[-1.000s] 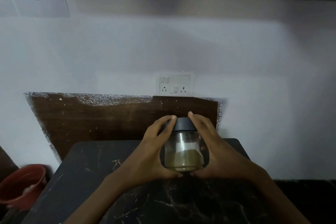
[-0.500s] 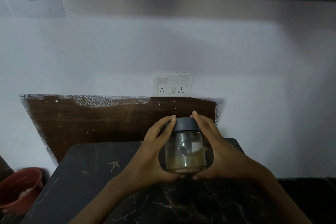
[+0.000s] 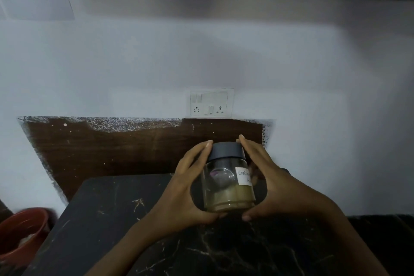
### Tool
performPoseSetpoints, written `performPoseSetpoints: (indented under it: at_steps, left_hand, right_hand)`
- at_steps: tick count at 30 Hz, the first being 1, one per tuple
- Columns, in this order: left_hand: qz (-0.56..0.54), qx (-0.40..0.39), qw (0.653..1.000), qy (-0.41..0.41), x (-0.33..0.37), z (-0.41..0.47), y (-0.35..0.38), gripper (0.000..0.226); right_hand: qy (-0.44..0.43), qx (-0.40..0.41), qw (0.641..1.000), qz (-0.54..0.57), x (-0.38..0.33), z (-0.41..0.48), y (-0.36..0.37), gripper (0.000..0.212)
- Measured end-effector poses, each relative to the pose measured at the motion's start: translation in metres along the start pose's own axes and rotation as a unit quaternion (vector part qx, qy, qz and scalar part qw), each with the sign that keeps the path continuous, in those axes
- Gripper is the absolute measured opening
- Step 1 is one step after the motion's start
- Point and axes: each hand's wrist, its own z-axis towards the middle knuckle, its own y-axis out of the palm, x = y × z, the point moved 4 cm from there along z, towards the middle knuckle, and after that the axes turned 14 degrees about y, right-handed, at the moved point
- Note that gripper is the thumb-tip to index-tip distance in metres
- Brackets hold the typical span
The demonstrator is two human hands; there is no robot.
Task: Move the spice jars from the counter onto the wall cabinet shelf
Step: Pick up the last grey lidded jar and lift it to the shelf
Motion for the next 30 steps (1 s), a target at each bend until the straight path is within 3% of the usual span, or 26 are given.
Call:
performPoseSetpoints:
  at_steps: [3, 9, 14, 17, 22, 30]
  left_hand:
    - [-0.021, -0.014, 1.000, -0.009, -0.001, -0.002, 0.000, 0.120]
    - [0.084, -0.053, 0.995, 0.012, -0.001, 0.004, 0.003, 0.118]
    - [-0.013, -0.016, 1.000, -0.023, -0.001, 0.003, -0.001, 0.118]
    - [-0.060, -0.040, 0.996, -0.047, -0.002, 0.002, 0.001, 0.123]
    - [-0.002, -0.064, 0.997, -0.047, -0.005, 0.009, 0.001, 0.125]
    - [-0.060, -0.050, 0.996, -0.029, 0.002, 0.035, 0.009, 0.122]
  right_hand:
    - [0.009, 0.002, 1.000, 0.005, 0.002, -0.001, 0.000, 0.124]
    - [-0.021, 0.043, 0.999, -0.011, -0.001, 0.001, 0.002, 0.123]
    - [-0.020, 0.010, 0.999, 0.024, 0.003, -0.001, -0.004, 0.131]
    - [-0.003, 0.012, 1.000, 0.004, 0.005, -0.002, -0.003, 0.127]
    - [-0.019, 0.050, 0.998, -0.038, 0.001, -0.003, -0.004, 0.120]
    - [-0.023, 0.098, 0.991, -0.093, -0.001, -0.015, -0.029, 0.123]
